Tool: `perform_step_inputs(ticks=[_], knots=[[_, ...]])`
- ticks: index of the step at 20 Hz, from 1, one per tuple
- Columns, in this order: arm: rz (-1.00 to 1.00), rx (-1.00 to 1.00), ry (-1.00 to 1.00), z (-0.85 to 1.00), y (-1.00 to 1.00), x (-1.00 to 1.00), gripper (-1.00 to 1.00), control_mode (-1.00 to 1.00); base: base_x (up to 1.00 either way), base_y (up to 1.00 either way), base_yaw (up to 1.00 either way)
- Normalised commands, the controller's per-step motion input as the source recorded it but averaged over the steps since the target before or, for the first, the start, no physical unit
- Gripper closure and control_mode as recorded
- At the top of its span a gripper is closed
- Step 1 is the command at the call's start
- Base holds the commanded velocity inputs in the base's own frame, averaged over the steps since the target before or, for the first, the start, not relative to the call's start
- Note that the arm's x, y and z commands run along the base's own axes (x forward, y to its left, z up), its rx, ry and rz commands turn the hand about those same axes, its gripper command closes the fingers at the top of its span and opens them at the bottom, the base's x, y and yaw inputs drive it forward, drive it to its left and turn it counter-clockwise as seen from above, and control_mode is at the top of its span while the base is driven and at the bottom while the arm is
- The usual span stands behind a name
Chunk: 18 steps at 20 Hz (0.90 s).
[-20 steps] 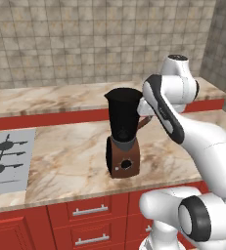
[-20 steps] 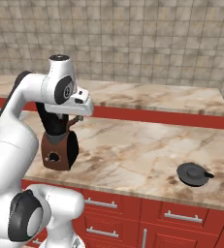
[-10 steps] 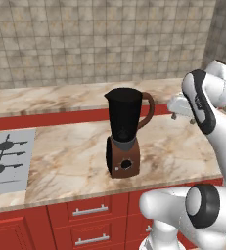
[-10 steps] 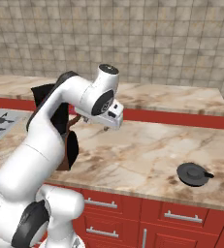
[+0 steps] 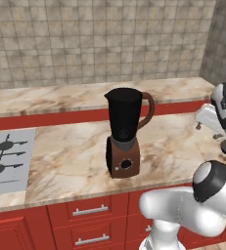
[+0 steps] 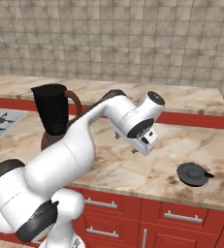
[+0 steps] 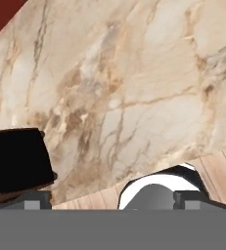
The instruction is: Close the lid blender by securely placing the lid on top.
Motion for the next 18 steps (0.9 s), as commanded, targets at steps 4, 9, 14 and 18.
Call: perform_step_inputs(ticks=[4,9,14,18], knots=[[-0.13,0.0,0.17,-0.67,-0.9,0.0,-1.0,-1.0,0.0,0.0,0.0],[-0.14,0.0,0.19,-0.21,-1.0,0.0,-1.0,-1.0,0.0,0.0,0.0],[-0.14,0.0,0.18,-0.2,-0.96,0.0,-1.0,-1.0,0.0,0.0,0.0],[-0.11,0.0,0.08,0.0,-0.79,0.0,-1.0,-1.0,0.0,0.0,0.0]])
